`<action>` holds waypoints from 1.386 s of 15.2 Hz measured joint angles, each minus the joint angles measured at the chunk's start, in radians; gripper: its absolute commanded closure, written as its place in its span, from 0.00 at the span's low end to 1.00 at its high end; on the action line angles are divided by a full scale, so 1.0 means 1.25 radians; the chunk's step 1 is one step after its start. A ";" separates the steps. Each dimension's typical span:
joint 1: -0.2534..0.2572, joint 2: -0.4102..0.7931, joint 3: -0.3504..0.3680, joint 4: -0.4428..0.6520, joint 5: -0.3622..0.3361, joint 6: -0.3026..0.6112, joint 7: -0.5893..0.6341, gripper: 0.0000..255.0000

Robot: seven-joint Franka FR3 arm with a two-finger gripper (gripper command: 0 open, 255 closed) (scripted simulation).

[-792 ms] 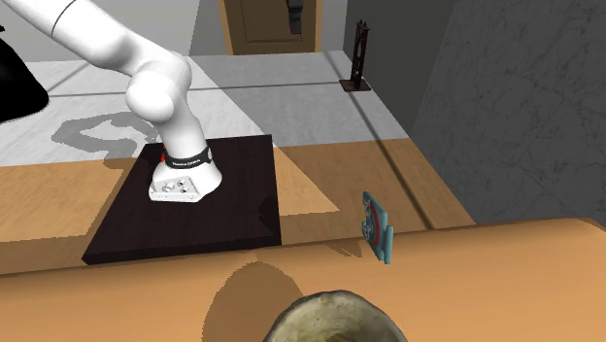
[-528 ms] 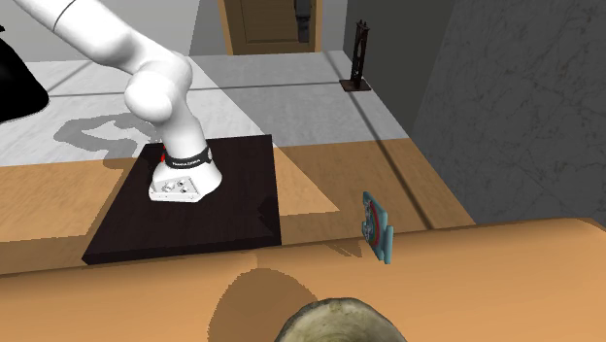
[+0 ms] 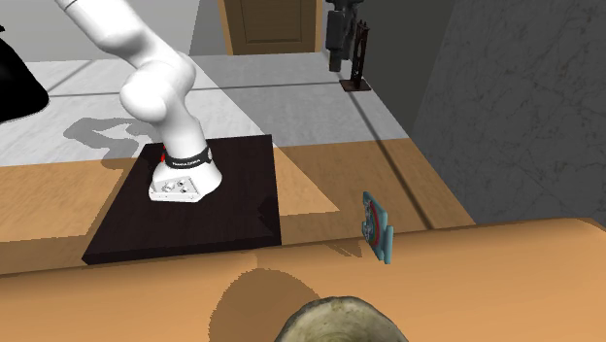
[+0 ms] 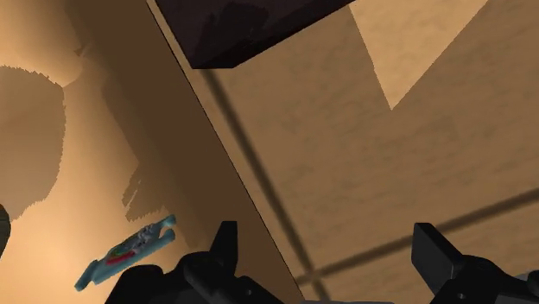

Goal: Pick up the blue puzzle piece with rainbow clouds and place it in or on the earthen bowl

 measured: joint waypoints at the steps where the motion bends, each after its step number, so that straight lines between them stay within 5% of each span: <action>1: -0.009 0.026 -0.004 0.007 0.000 0.018 0.022 0.00; 21: -0.186 0.420 -0.157 0.203 0.050 0.193 0.350 0.00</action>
